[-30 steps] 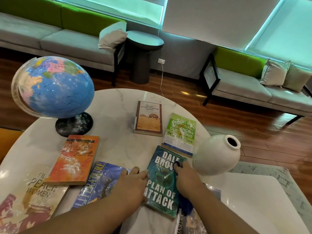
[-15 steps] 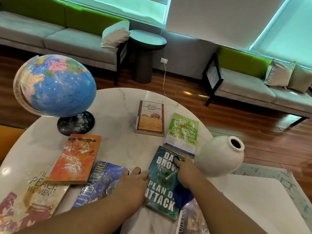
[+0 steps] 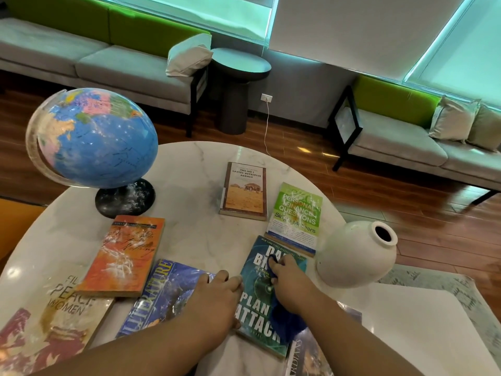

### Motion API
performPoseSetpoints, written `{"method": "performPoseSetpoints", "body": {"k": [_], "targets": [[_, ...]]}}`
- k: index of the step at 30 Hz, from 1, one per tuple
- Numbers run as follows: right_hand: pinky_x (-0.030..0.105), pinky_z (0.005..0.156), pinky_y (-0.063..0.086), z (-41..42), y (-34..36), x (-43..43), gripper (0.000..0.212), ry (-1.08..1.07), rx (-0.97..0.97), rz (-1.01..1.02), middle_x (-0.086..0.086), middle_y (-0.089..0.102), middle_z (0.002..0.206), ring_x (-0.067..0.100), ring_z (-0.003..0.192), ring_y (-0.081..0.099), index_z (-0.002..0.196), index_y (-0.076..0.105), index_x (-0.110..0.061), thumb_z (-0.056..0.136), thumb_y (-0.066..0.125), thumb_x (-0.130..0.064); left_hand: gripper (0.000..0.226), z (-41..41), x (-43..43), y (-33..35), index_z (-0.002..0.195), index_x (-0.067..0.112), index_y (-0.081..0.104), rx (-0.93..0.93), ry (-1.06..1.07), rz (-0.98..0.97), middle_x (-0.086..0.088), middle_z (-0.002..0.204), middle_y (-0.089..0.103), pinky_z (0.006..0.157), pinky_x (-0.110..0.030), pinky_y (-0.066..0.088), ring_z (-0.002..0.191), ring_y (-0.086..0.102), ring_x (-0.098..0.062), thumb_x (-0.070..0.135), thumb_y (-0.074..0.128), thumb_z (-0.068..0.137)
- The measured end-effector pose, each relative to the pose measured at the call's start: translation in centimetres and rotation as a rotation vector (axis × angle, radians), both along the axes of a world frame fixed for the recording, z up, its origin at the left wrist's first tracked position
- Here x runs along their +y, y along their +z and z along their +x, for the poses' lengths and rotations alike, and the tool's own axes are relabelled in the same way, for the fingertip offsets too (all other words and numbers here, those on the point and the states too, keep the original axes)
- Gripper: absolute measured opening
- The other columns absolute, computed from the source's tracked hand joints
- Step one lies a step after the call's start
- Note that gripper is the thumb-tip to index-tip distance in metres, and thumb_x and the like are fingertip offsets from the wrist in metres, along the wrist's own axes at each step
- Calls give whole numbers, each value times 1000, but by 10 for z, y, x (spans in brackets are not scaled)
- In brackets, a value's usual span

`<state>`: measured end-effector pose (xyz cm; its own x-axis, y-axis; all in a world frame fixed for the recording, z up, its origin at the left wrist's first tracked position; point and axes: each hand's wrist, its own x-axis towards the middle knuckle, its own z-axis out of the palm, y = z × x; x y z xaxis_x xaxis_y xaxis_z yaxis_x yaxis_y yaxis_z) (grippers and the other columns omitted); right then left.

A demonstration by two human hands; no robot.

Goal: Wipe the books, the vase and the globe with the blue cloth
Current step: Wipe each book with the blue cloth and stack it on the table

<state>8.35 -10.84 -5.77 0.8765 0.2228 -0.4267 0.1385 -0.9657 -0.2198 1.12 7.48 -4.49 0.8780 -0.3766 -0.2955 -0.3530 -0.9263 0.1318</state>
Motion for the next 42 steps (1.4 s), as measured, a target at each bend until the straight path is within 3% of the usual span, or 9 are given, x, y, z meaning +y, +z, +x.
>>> {"method": "performPoseSetpoints", "body": {"k": [6,10,13,18,22,27,32,36,42], "targets": [[34,90,40,10,7,-3,51,-133,-37,64,13,37,136,32,116,46,143,36,-21,94,42,-9,71,0,-1,3,148,17,28,-3,0,-6,6,151,25,99,-43,25,132,26,-21,47,54,90],[24,84,41,2,4,3,40,60,15,69,5,41,117,23,98,52,138,39,-15,98,42,-13,71,0,-1,4,149,18,25,11,2,2,6,153,22,99,-43,25,133,24,-22,46,53,90],[21,69,40,12,12,-3,23,-21,-34,119,3,52,101,12,81,53,122,48,-15,100,44,-22,71,0,-1,4,149,18,25,7,4,-12,6,153,22,100,-43,24,133,24,-19,45,54,90],[25,96,38,16,9,5,58,89,-36,-32,4,33,132,24,111,47,146,32,-30,94,47,-8,71,1,-1,4,149,18,26,22,6,5,6,152,23,99,-43,24,133,25,-21,46,54,91],[10,62,39,20,10,0,32,147,-98,50,-6,51,97,6,78,51,127,51,-10,97,52,-21,70,0,-1,4,149,18,26,18,3,-10,6,152,23,99,-43,24,132,25,-21,45,54,91],[28,100,37,16,12,13,62,71,-41,-45,2,29,137,24,116,44,146,31,-34,93,51,-10,71,0,-1,4,149,17,26,13,8,-6,5,151,24,99,-43,24,132,25,-22,46,54,90],[23,81,43,24,14,1,38,134,-47,4,-9,44,102,5,82,49,134,46,-22,97,51,-22,72,0,-1,4,148,18,26,21,2,-4,6,152,22,99,-44,25,132,25,-22,47,55,89],[33,88,43,32,24,12,65,64,-89,-220,6,30,135,28,110,48,149,24,-30,92,50,-11,70,0,-1,5,147,16,28,5,-4,-7,5,149,25,99,-43,26,130,26,-22,46,55,89],[30,97,42,41,12,15,64,144,20,-57,1,25,142,26,116,47,146,30,-39,95,44,-4,71,1,0,5,148,15,26,30,-14,8,3,150,24,100,-45,25,130,26,-25,47,54,90]]}}
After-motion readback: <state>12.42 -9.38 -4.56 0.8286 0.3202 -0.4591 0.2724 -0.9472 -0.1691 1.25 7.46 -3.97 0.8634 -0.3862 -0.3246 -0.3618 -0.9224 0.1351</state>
